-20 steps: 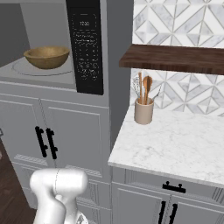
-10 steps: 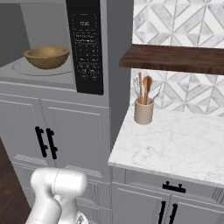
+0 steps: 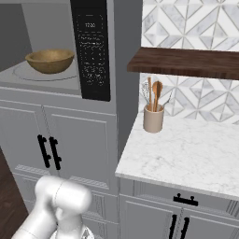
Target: Open the microwave, place the bowl with waffle inside the microwave, then close the microwave door and turn it on.
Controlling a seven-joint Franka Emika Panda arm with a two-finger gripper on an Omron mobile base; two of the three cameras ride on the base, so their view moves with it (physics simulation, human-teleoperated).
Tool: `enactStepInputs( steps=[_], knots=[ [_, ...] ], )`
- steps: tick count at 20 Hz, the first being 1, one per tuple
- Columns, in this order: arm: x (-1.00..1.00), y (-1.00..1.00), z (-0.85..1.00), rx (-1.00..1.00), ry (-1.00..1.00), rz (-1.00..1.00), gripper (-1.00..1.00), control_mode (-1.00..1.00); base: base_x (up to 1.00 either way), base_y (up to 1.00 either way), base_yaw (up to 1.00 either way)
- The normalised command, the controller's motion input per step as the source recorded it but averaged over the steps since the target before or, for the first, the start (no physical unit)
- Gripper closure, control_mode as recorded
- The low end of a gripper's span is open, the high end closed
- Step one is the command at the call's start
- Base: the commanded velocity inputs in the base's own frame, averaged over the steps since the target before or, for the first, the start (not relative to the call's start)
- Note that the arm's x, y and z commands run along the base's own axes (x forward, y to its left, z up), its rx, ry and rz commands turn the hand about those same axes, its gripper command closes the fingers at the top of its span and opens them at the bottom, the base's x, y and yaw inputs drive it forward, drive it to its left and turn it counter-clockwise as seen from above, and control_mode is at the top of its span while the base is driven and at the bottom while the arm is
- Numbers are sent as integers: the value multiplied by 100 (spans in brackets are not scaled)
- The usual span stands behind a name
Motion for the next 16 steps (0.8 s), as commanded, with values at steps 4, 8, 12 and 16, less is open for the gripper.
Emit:
enactStepInputs(
  steps=[4,8,12,16],
  knots=[
    [8,91,-51,-28,0,0,100,-100,0,0,0],
    [0,78,-4,-5,0,0,100,-100,0,0,0],
    [0,74,24,0,-5,0,100,-100,0,0,0],
    [0,28,45,9,-12,0,100,-100,0,0,0]
  ],
)
